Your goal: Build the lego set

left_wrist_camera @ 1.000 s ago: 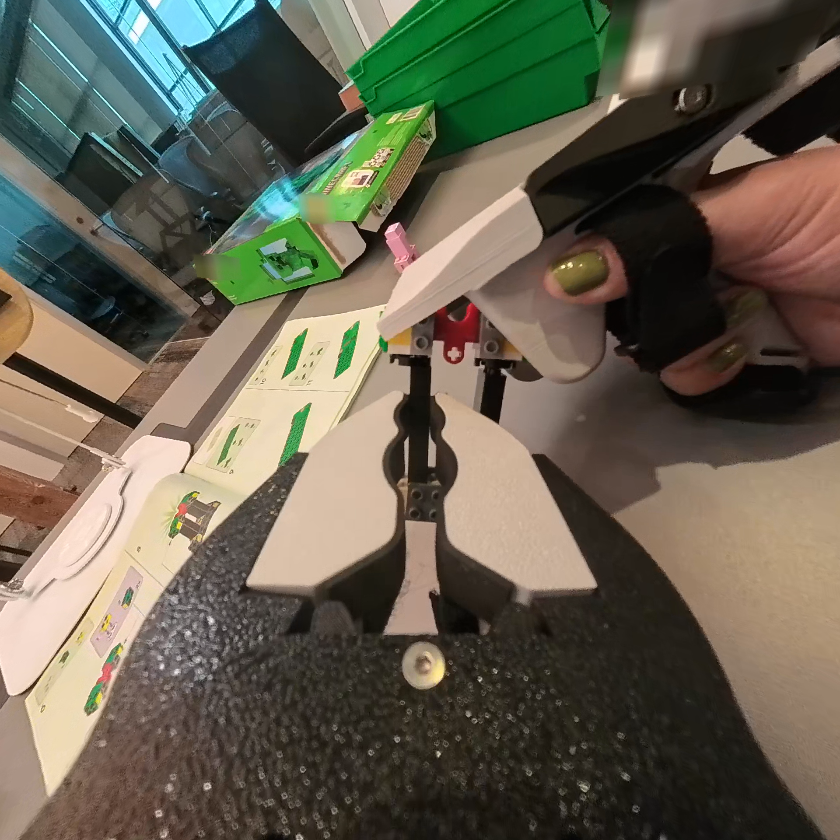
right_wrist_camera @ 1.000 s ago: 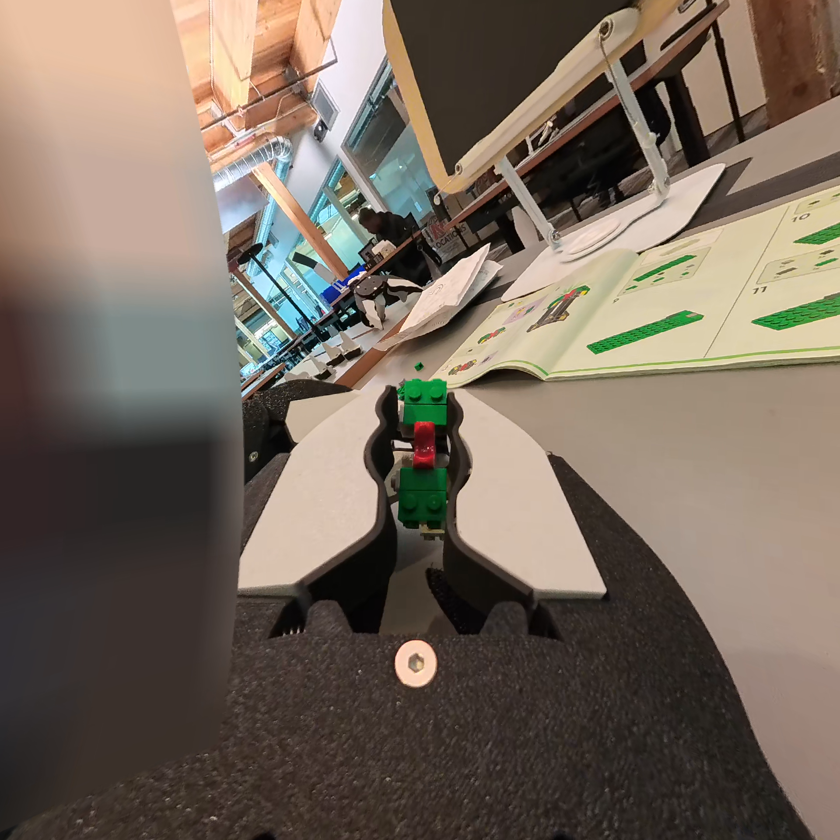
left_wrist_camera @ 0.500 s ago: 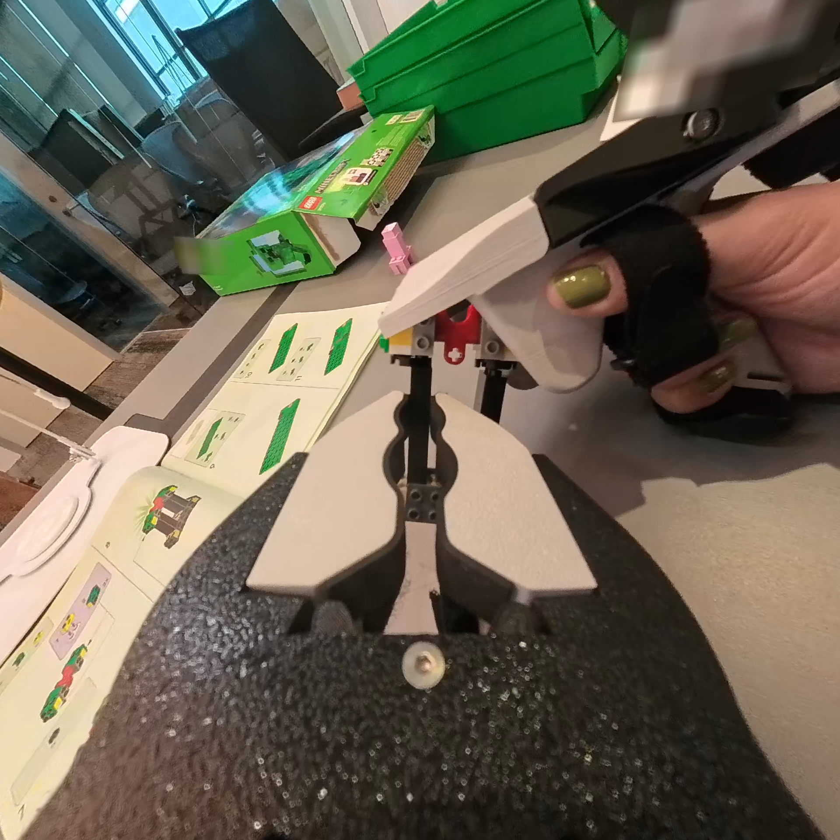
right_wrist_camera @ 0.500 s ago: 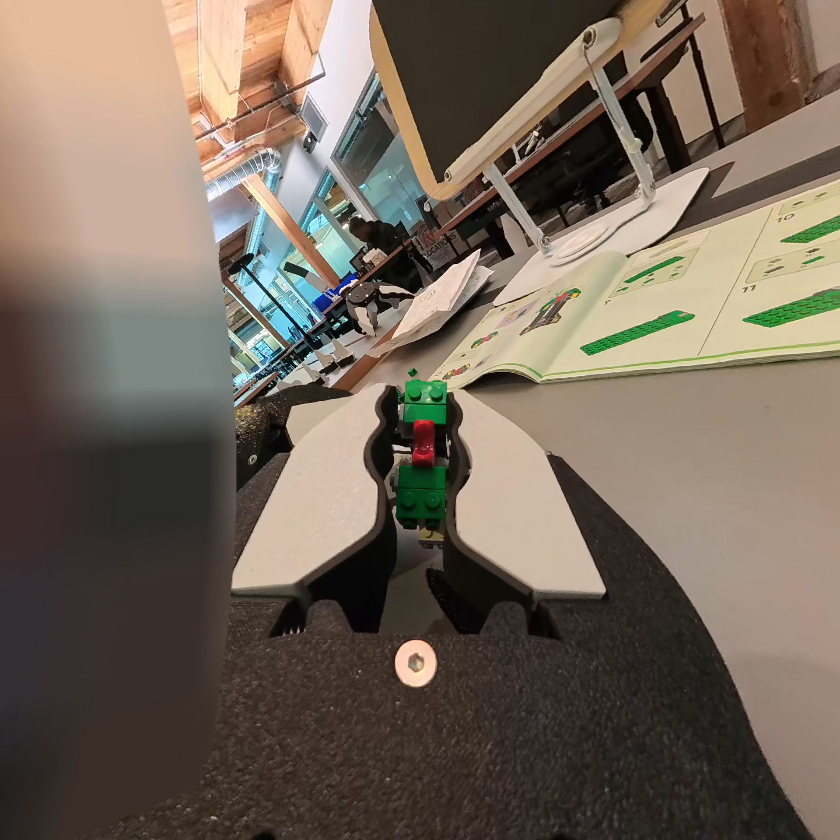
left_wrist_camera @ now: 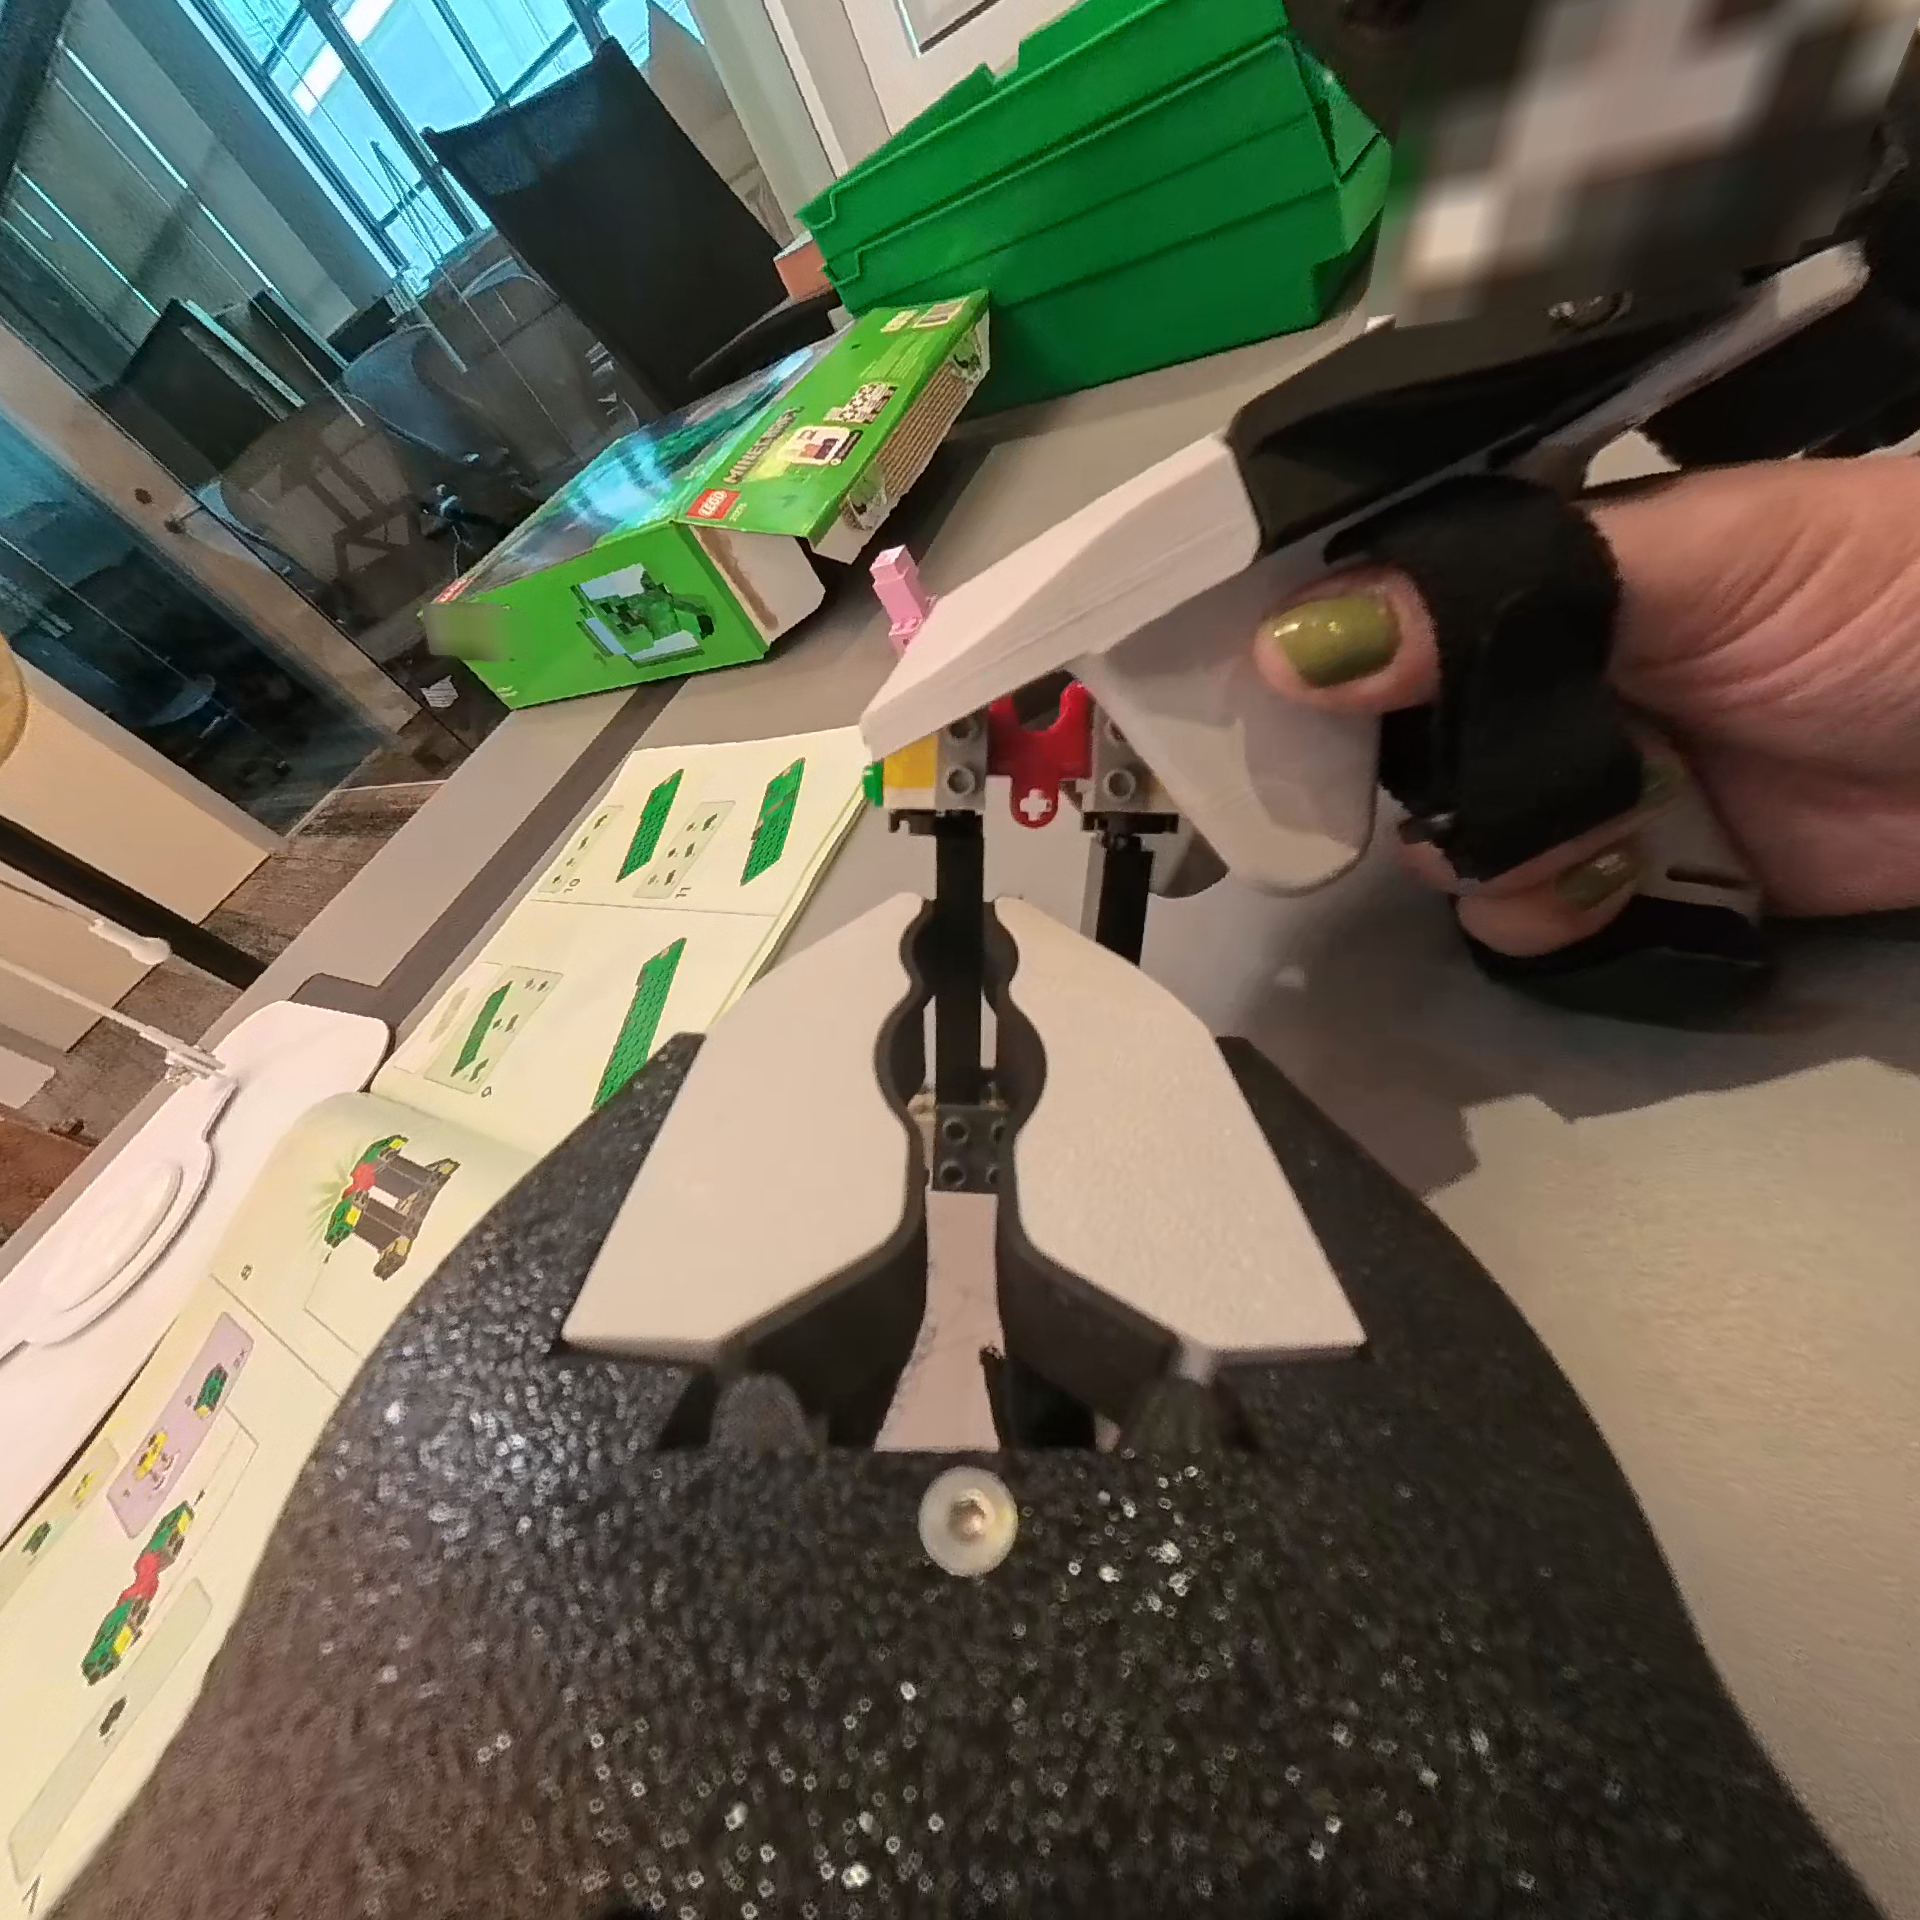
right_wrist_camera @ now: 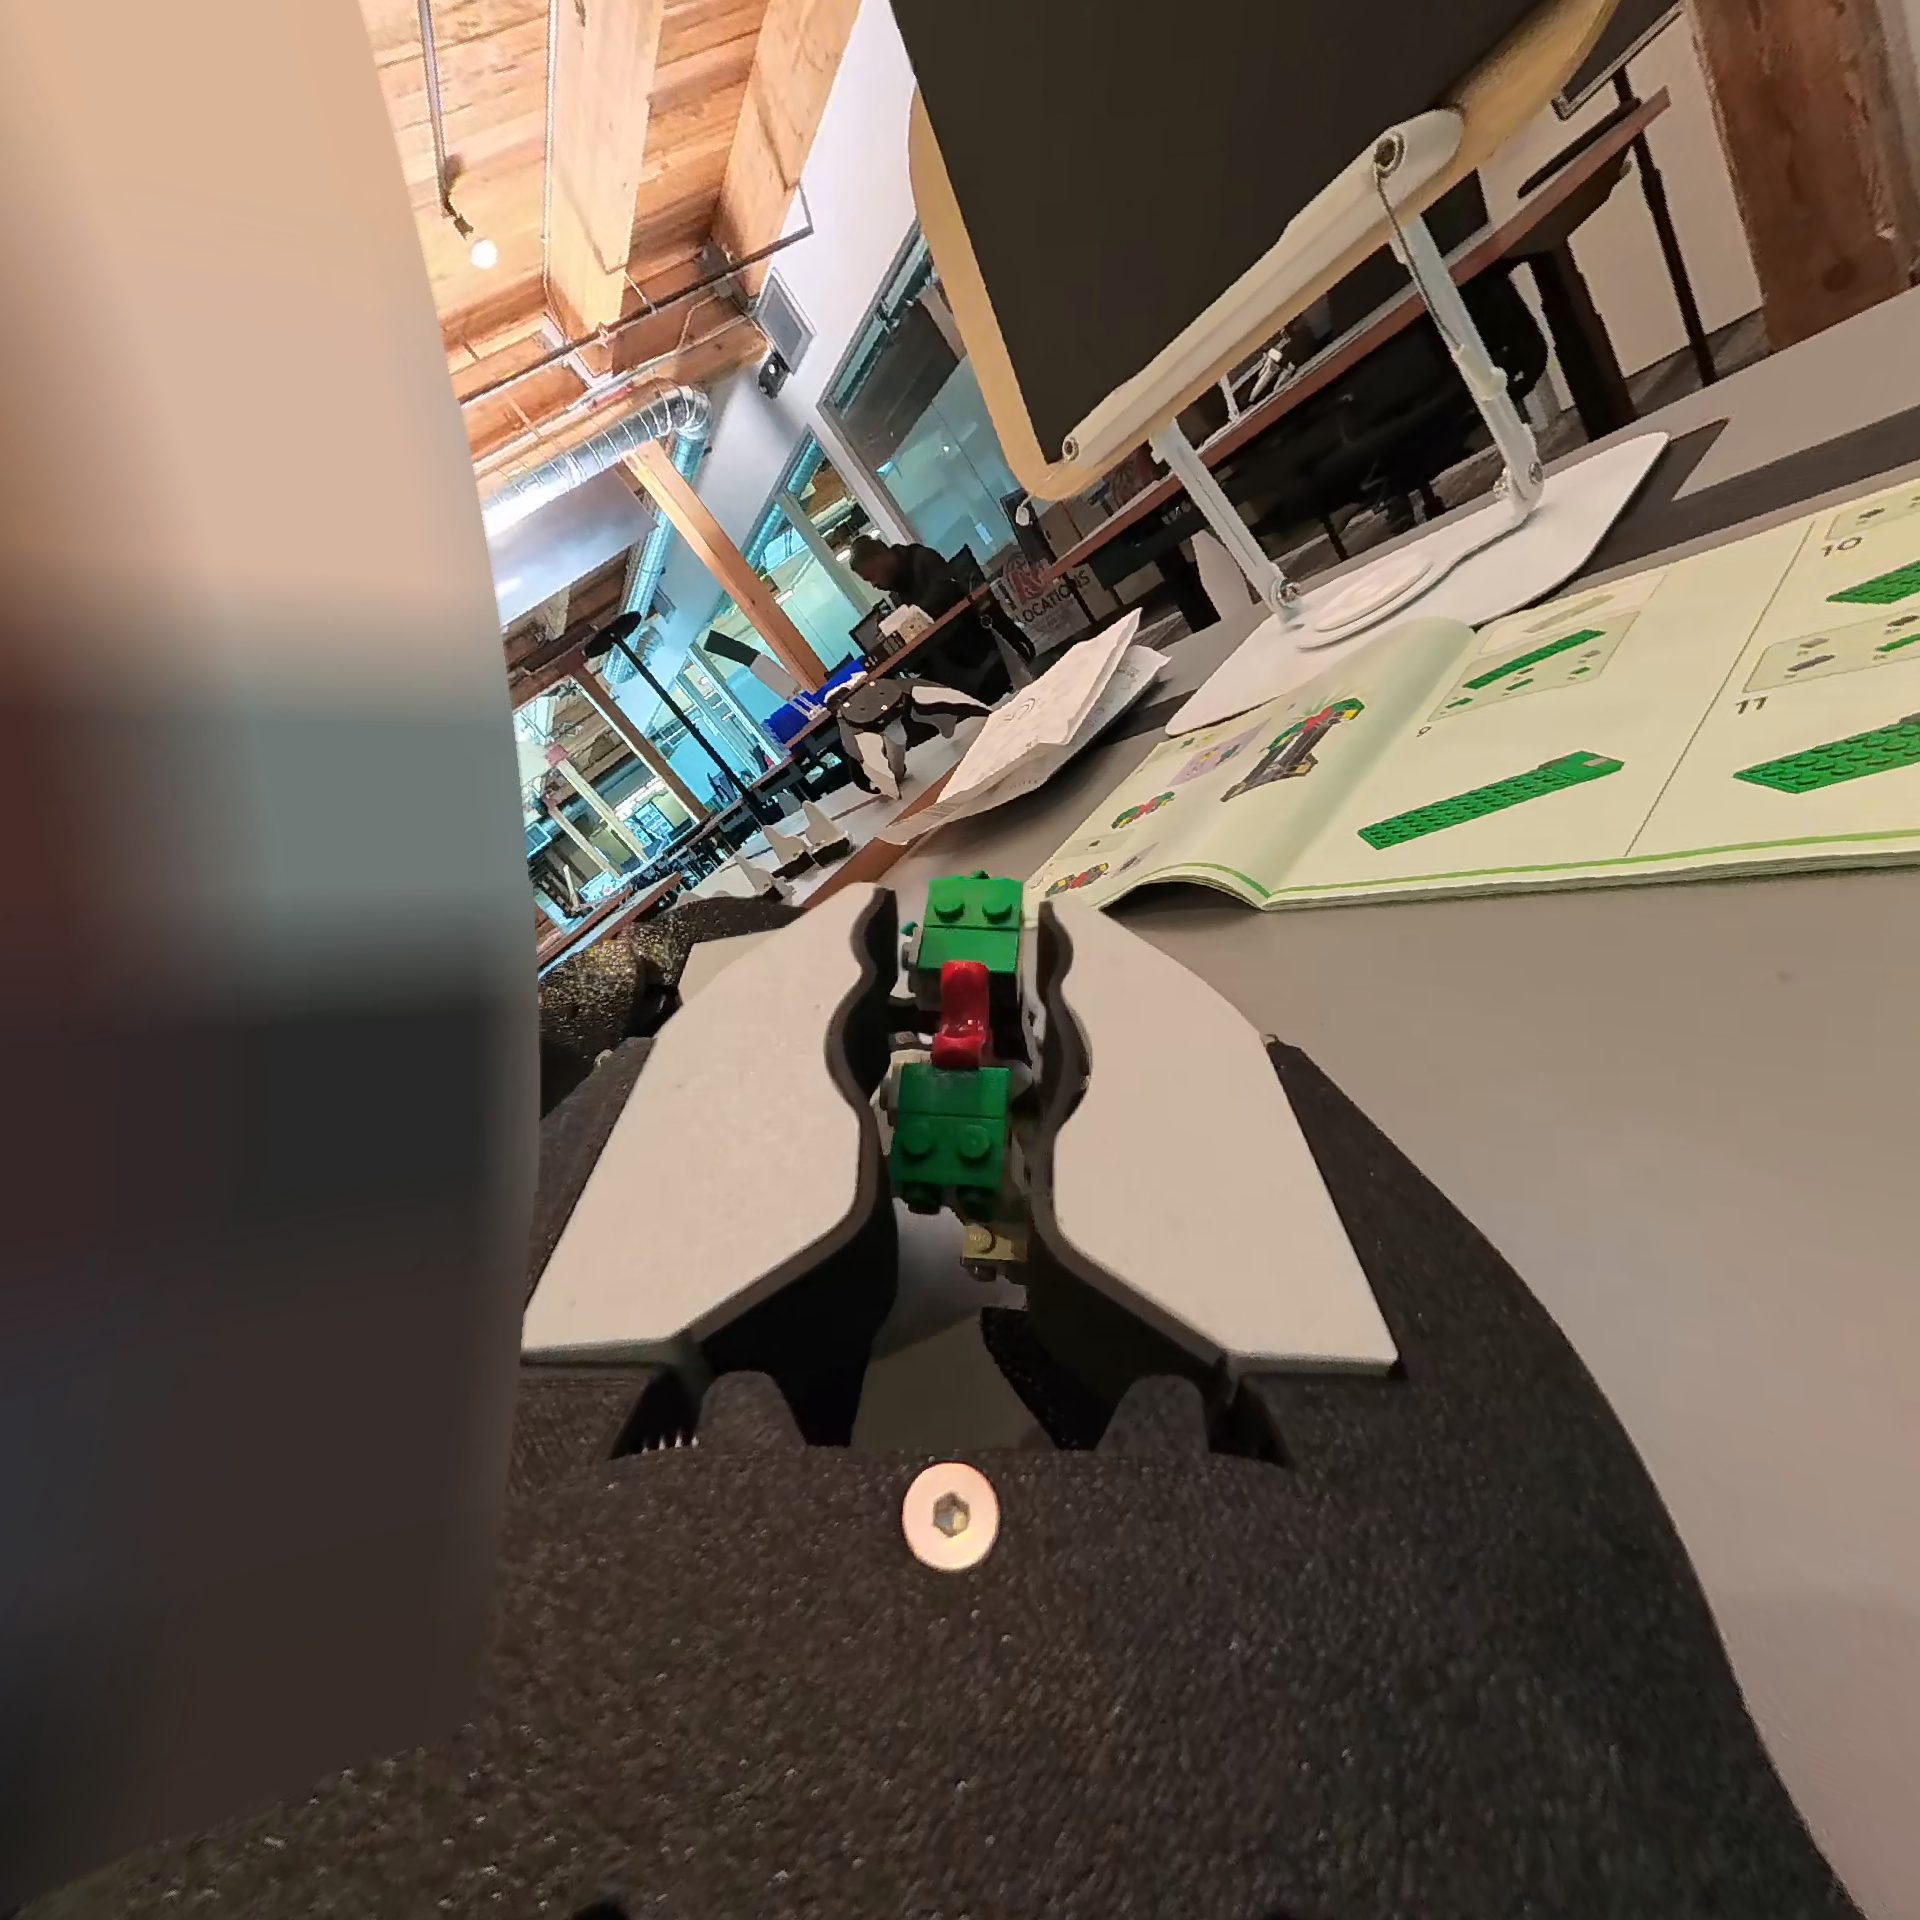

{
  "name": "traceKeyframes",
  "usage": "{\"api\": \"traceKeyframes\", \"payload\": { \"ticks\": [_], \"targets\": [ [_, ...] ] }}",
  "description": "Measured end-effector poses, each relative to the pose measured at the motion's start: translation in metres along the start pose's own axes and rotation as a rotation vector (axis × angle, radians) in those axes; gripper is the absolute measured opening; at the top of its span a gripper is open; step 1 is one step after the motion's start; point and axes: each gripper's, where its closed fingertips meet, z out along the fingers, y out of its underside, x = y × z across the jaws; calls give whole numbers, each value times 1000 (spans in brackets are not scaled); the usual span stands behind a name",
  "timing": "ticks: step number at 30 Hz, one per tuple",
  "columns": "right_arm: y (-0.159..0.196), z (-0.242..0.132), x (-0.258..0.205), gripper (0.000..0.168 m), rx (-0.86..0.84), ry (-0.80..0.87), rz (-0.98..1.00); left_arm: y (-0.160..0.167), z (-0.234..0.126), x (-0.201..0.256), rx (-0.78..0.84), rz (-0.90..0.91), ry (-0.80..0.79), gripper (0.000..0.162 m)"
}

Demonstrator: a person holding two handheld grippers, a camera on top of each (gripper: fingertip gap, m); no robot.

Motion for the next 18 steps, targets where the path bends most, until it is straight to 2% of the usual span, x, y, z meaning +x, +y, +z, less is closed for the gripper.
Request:
{"api": "traceKeyframes", "payload": {
  "ticks": [6, 11, 18],
  "targets": [
    [-3, -5, 1, 31, 14, 23, -57, 1, -1, -3, 1, -25, -3, 7],
    [-1, -7, 6, 24, -54, 30, -78, 4, 0, -3, -12, -16, -3, 7],
    [1, -9, 8, 26, -95, 9, -51, 5, 1, -1, -21, 1, -2, 7]
  ]
}}
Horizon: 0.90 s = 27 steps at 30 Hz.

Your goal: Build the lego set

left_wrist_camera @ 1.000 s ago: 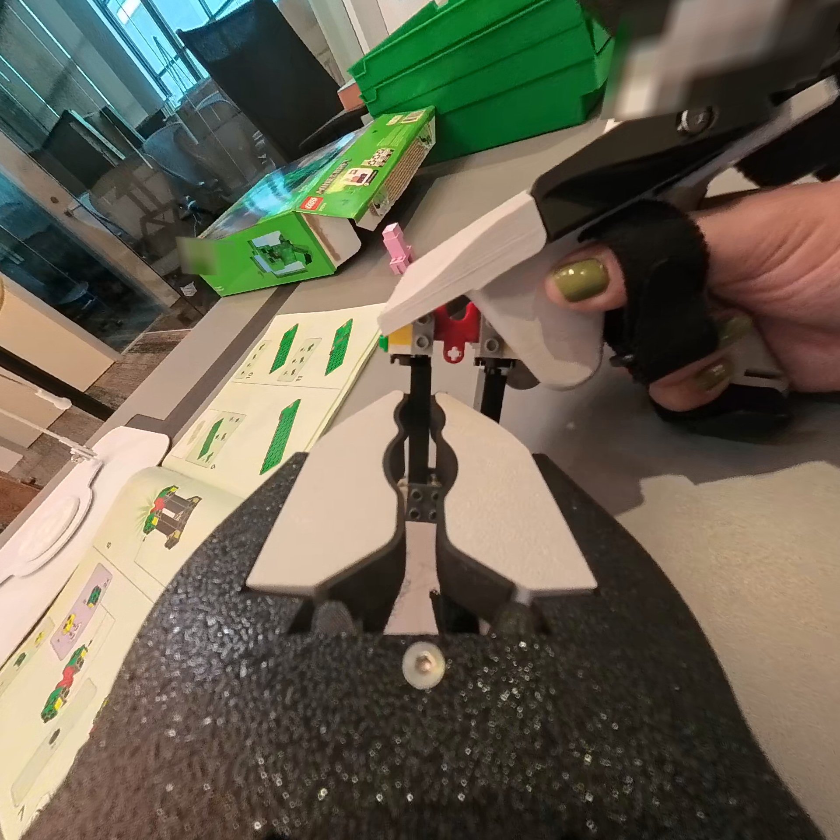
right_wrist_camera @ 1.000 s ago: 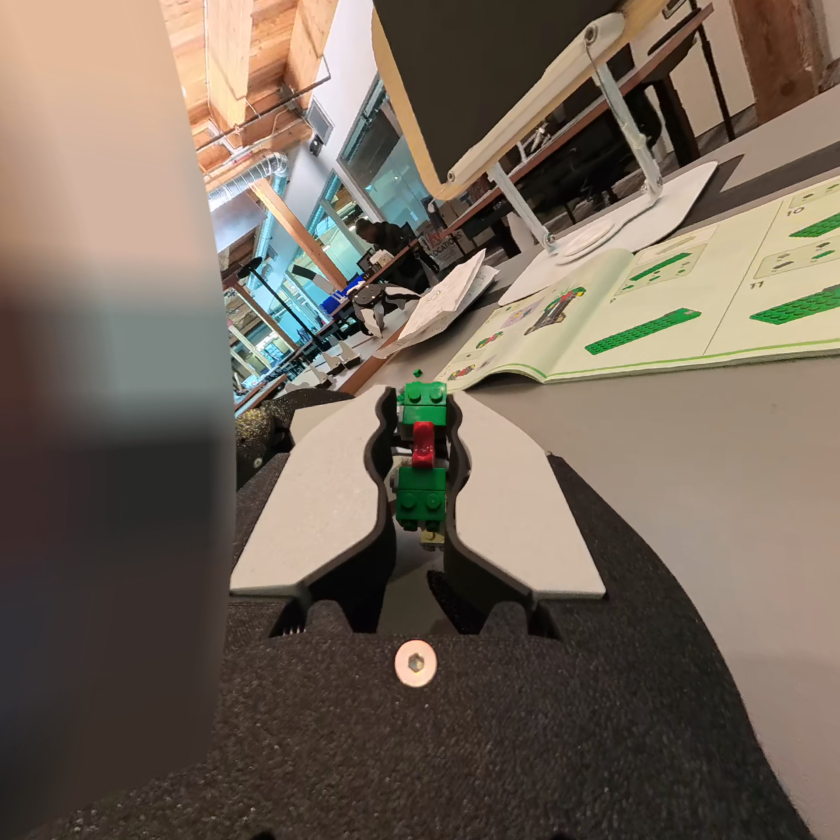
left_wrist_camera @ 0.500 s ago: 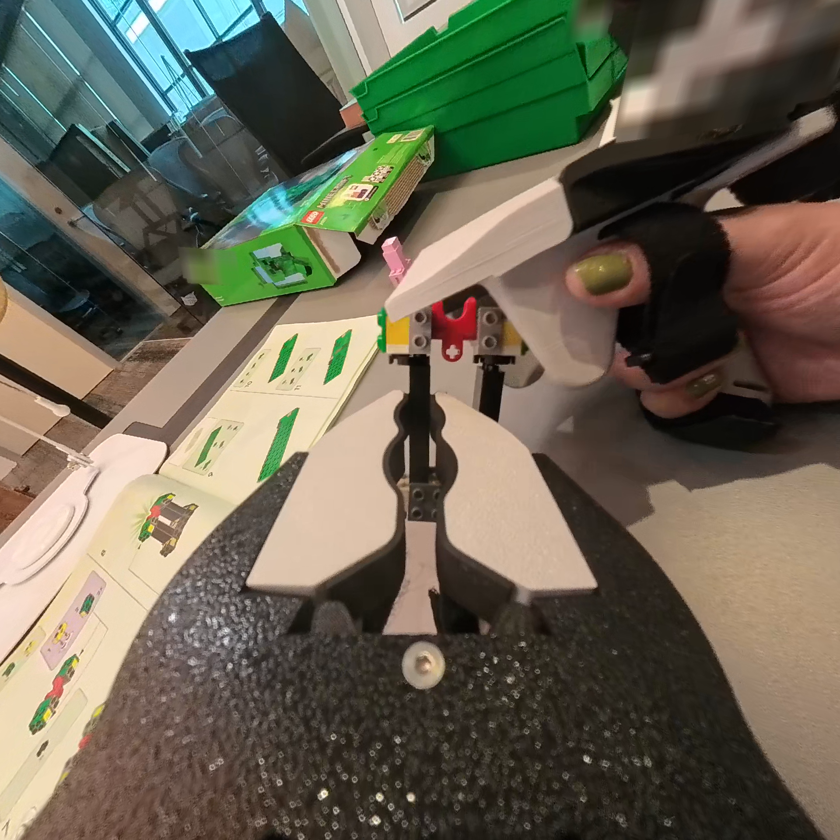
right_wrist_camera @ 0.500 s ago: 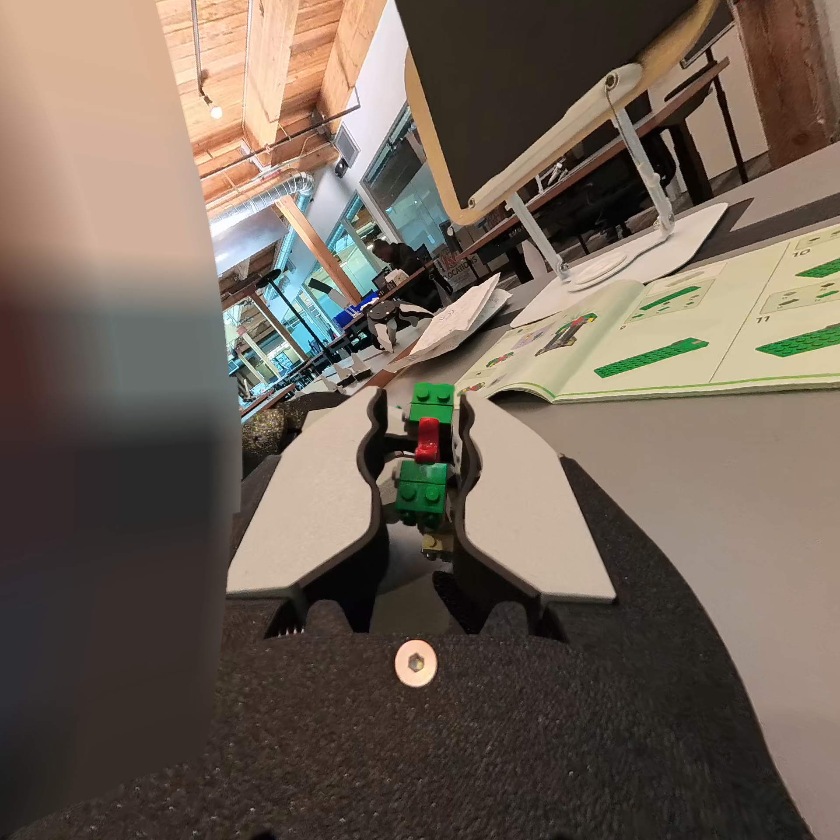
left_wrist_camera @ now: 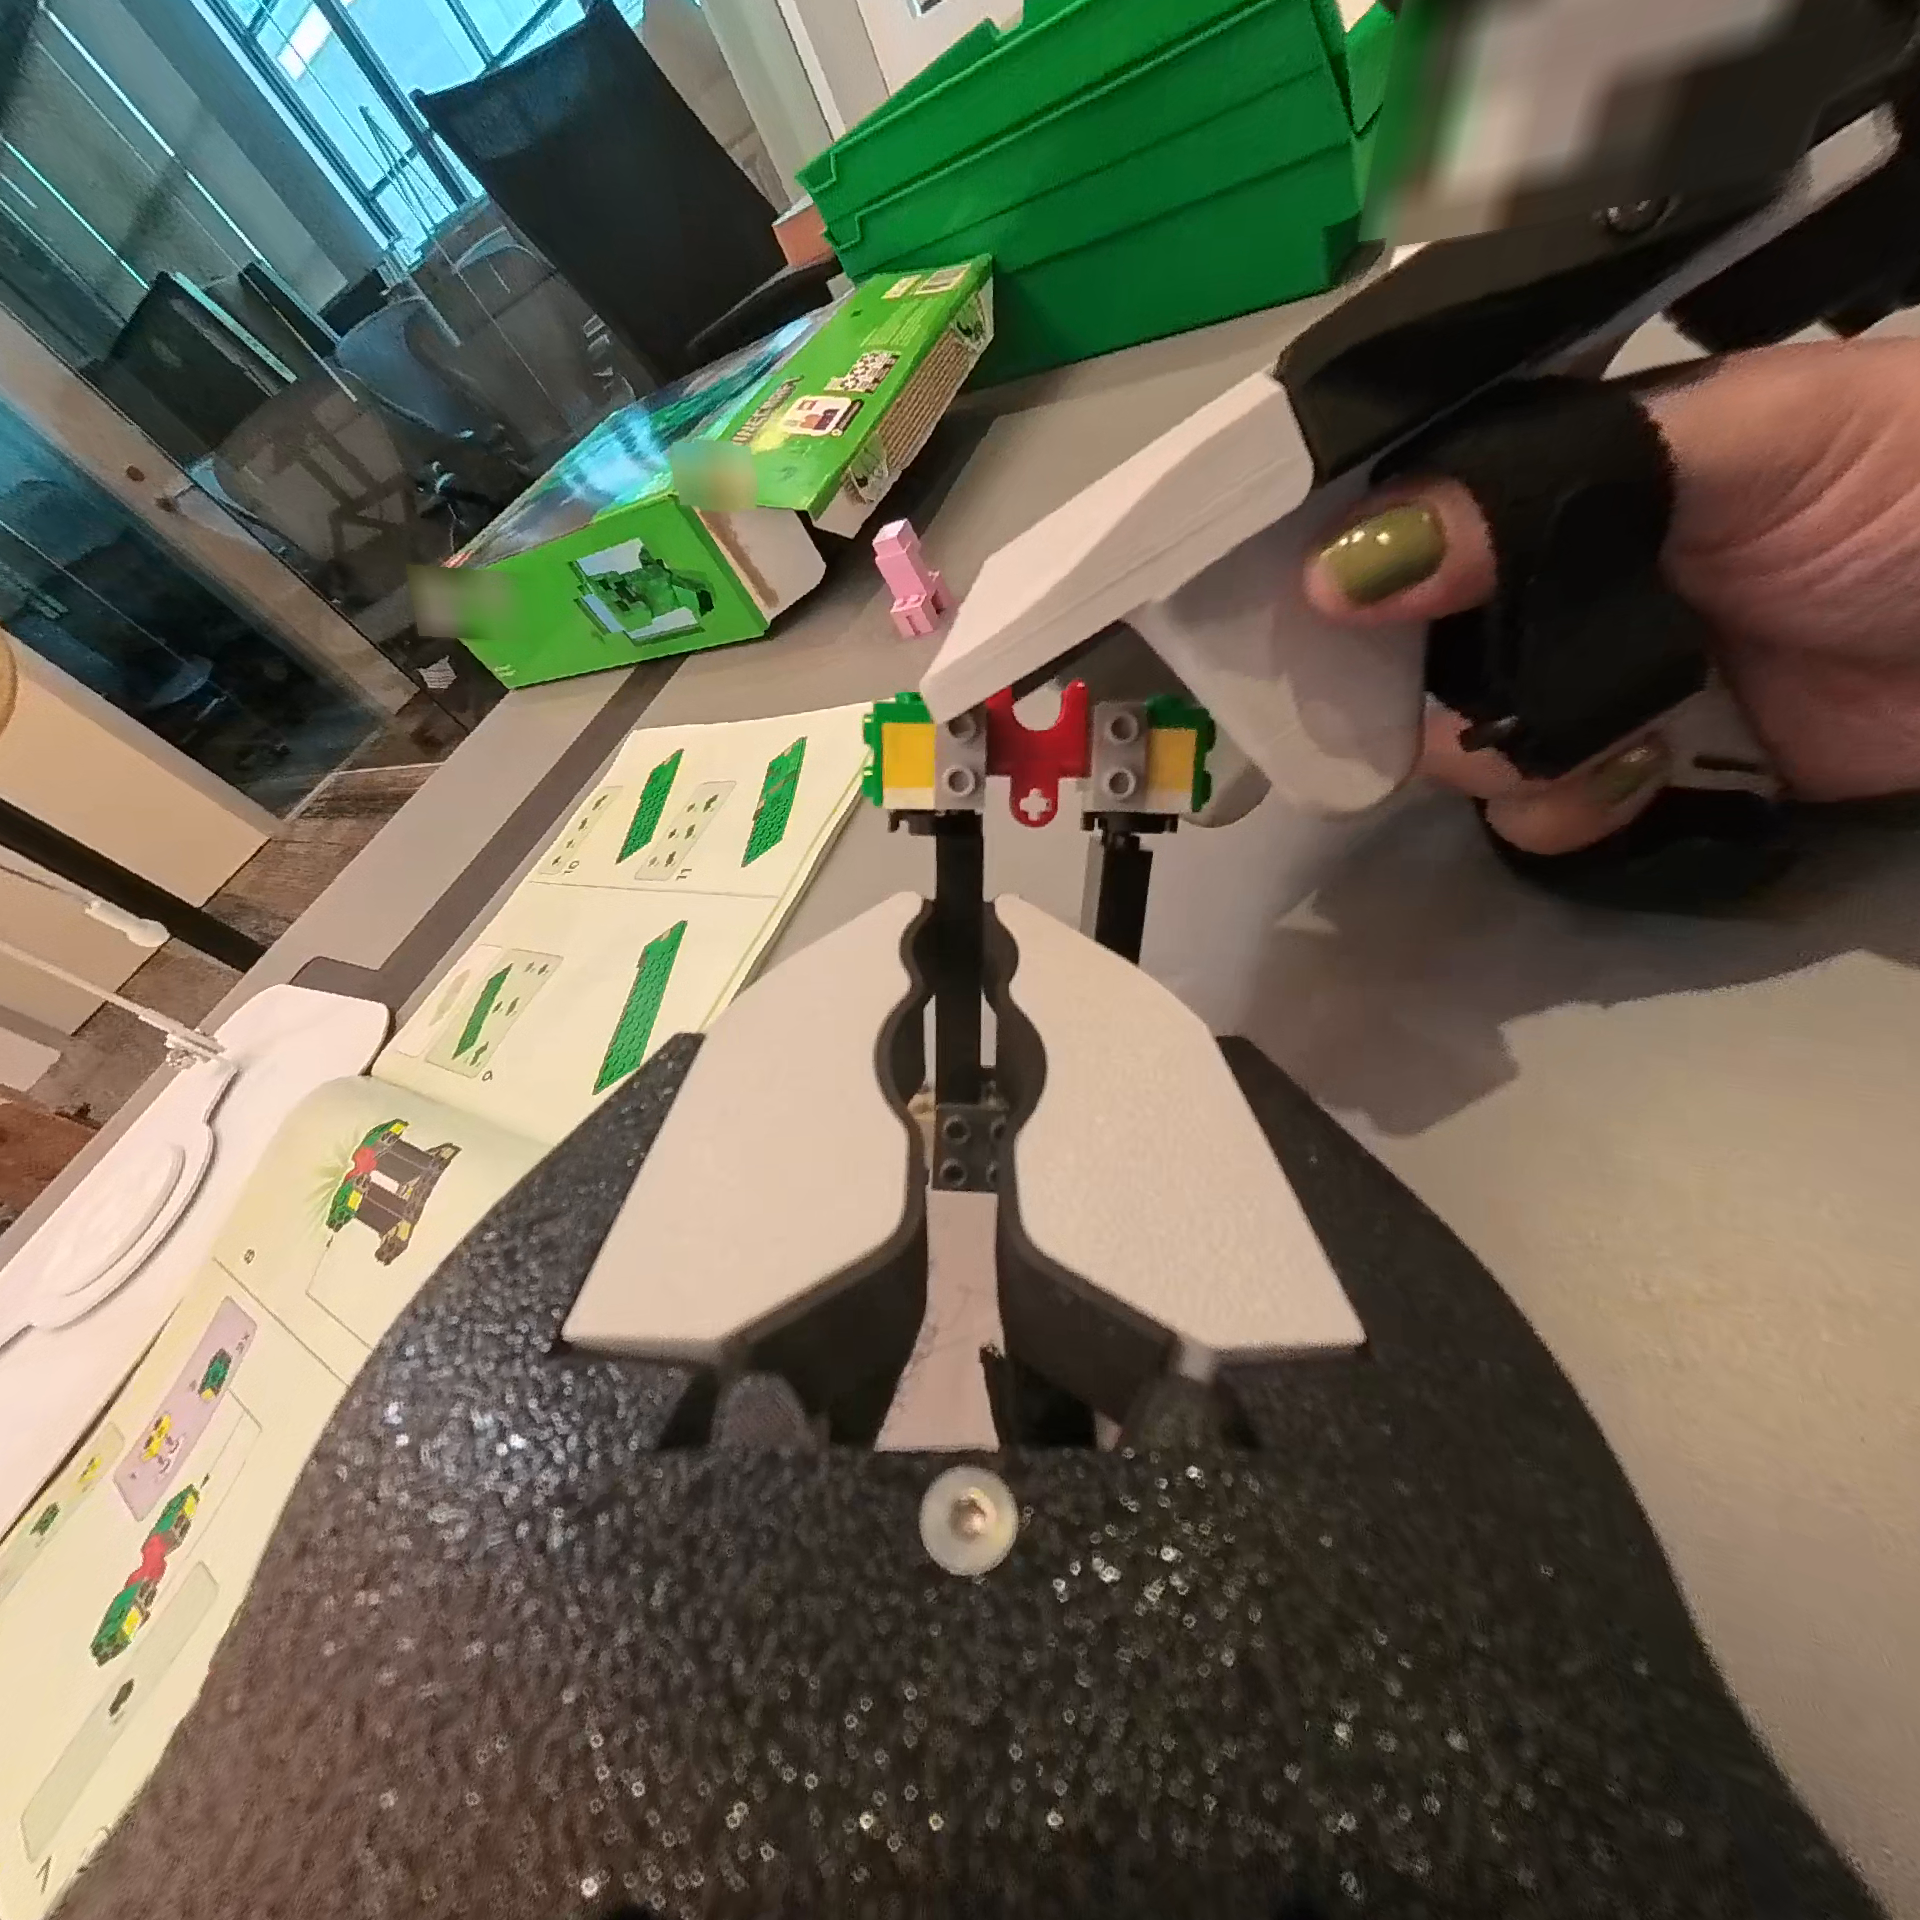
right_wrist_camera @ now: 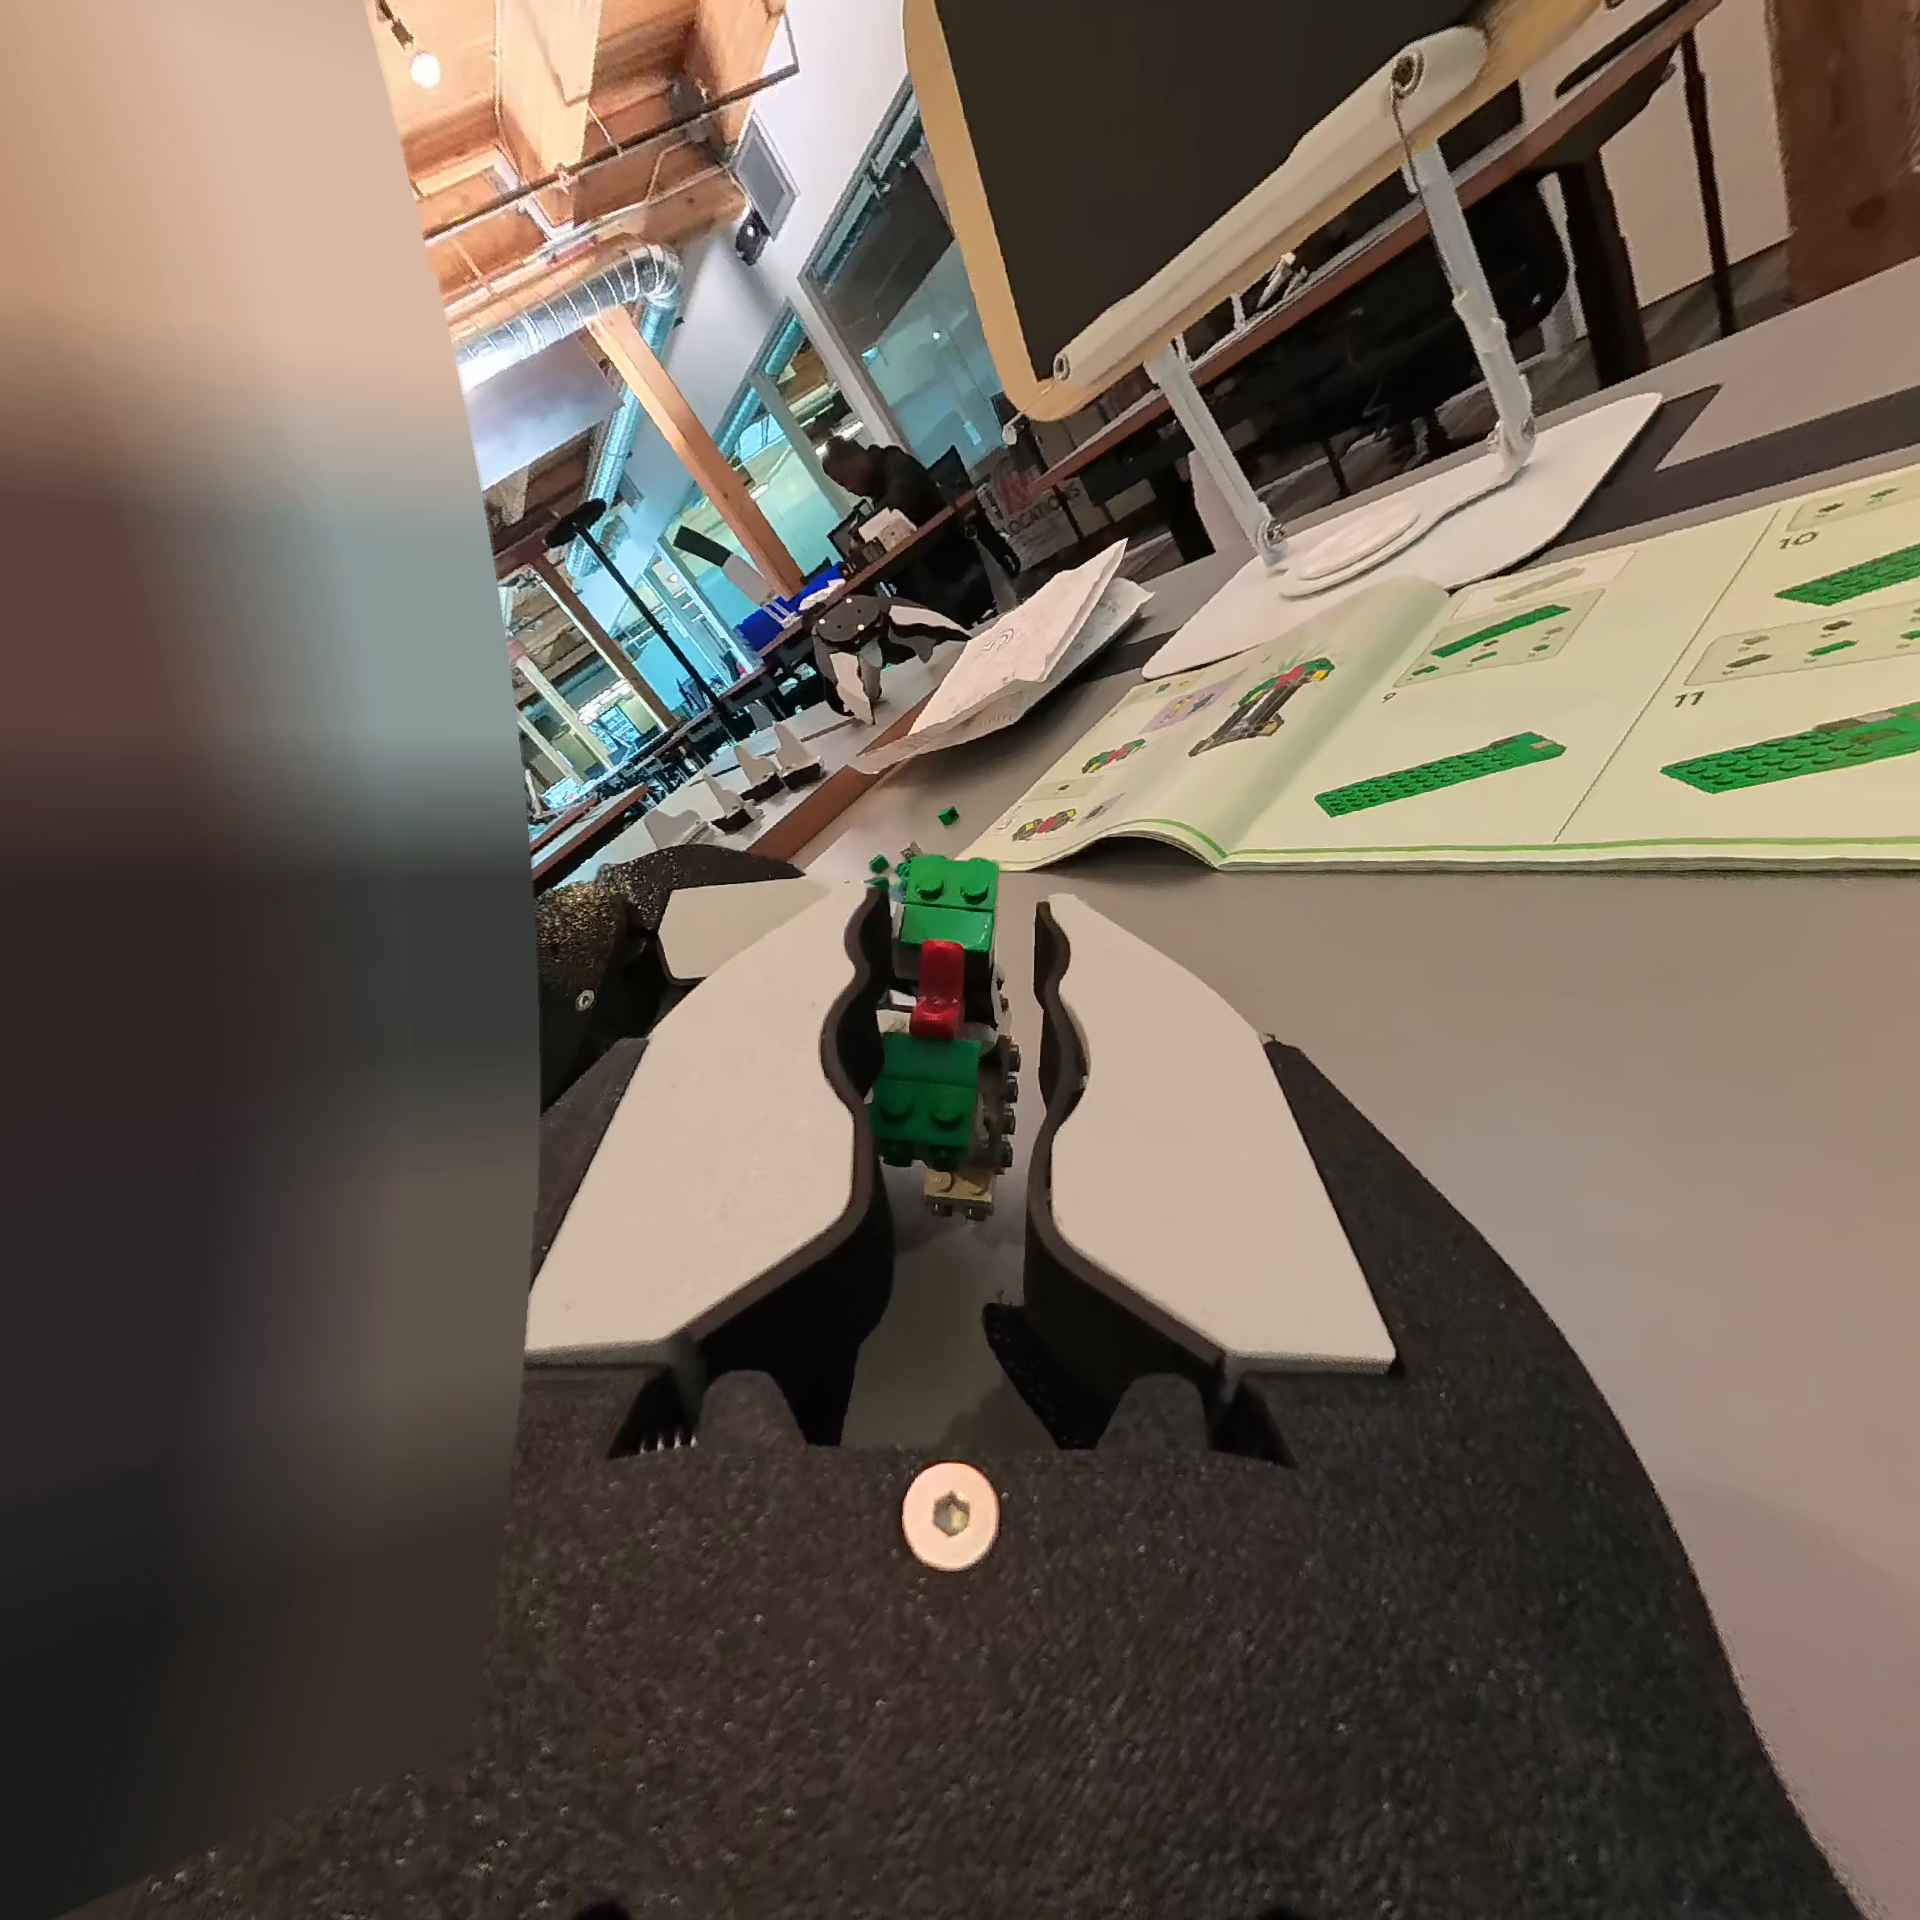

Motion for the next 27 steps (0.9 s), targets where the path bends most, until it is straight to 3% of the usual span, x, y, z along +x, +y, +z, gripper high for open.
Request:
{"api": "traceKeyframes", "payload": {
  "ticks": [11, 24, 27],
  "targets": [
    [5, -13, -1, 38, -72, 25, -98, 3, -1, -8, 0, -49, -26, 7],
    [15, -7, -7, 31, -224, 20, -116, 0, -3, -13, 29, -85, -44, 7],
    [16, -6, -8, 20, -237, 9, -109, 1, -3, -13, 27, -83, -46, 7]
  ]
}}
